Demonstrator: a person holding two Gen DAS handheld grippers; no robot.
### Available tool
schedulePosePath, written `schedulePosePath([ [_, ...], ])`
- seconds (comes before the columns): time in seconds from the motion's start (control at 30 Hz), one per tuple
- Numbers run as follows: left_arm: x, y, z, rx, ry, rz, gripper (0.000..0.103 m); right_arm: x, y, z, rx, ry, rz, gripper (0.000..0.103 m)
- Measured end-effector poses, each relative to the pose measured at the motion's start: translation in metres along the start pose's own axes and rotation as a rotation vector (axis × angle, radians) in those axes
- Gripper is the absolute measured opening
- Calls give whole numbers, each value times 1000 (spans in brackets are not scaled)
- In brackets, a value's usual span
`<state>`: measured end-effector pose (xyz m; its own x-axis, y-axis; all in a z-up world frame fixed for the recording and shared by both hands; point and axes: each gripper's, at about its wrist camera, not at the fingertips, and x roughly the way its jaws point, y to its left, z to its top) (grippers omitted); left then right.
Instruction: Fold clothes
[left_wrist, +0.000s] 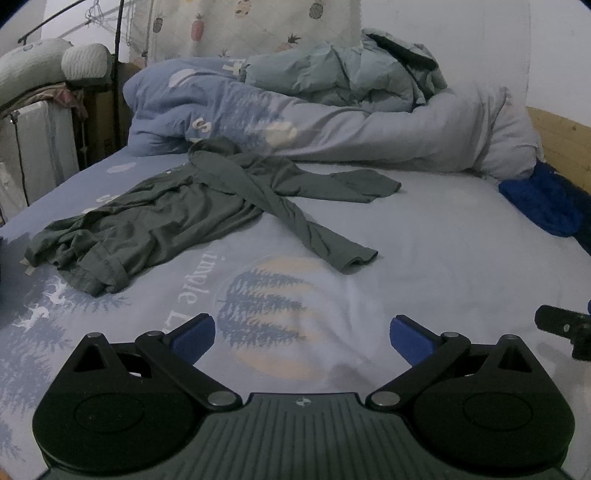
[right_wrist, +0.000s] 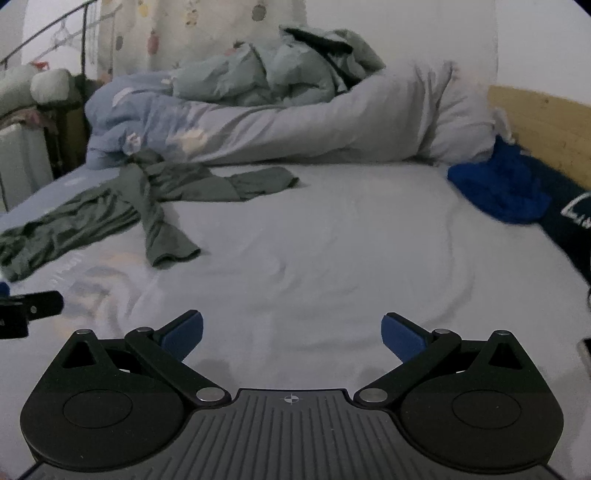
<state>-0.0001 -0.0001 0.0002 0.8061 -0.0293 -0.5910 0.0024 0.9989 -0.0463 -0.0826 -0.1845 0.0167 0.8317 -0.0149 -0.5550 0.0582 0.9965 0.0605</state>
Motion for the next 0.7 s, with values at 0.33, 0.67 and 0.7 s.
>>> schedulePosePath([
  [0.33,1,4,3,-2,5,-2,103,1,5,-2,26,-2,-1,103],
  [0.67,1,8,2,-2,4,6,103,-1,6,0,13,-9,19,103],
  [0.7,2,9,2,-2,8,10,103,0,6,1,16,-5,14,102],
])
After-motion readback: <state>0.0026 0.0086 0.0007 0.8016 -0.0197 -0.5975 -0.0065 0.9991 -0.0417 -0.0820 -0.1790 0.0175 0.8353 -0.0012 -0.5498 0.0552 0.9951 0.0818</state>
